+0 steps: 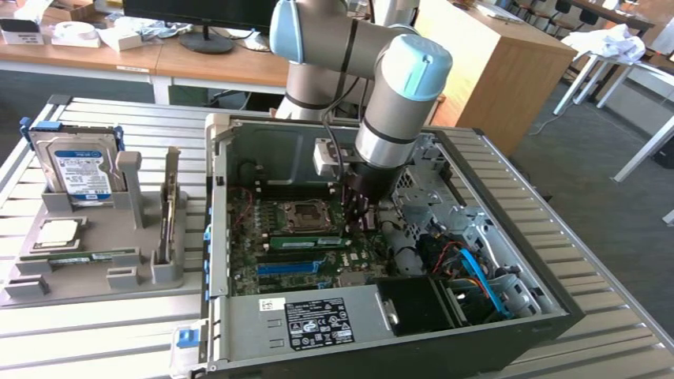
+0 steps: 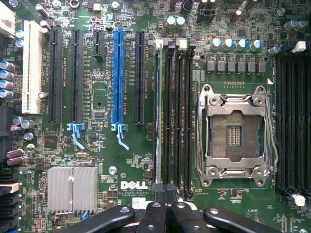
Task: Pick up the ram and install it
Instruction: 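Press down the ram until it locks into place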
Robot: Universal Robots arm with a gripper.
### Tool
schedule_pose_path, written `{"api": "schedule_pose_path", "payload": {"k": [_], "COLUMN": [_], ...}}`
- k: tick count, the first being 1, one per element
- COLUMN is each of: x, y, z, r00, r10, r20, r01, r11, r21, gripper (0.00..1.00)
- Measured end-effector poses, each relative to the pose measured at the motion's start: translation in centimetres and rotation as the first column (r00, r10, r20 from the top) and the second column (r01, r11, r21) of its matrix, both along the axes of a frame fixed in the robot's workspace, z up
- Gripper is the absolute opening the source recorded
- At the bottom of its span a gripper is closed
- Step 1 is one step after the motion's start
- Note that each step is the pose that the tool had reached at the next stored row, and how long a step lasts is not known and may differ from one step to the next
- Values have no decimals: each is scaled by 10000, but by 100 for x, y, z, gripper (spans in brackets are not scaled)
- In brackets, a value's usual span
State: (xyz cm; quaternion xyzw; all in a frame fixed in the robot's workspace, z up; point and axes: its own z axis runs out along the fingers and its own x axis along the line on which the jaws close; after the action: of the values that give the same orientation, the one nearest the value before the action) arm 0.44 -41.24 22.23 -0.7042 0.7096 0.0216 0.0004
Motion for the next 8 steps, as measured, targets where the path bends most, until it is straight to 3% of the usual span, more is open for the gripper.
{"api": "schedule_pose_path", "payload": {"k": [5,8], "x": [0,0], "y": [2,0], "z": [14,89], "r00": [10000,10000], "r10": [-1,-1], "r20": [4,1], "r01": [1,1], "r11": [10000,10000], "r21": [19,1], "gripper": [10,10]}}
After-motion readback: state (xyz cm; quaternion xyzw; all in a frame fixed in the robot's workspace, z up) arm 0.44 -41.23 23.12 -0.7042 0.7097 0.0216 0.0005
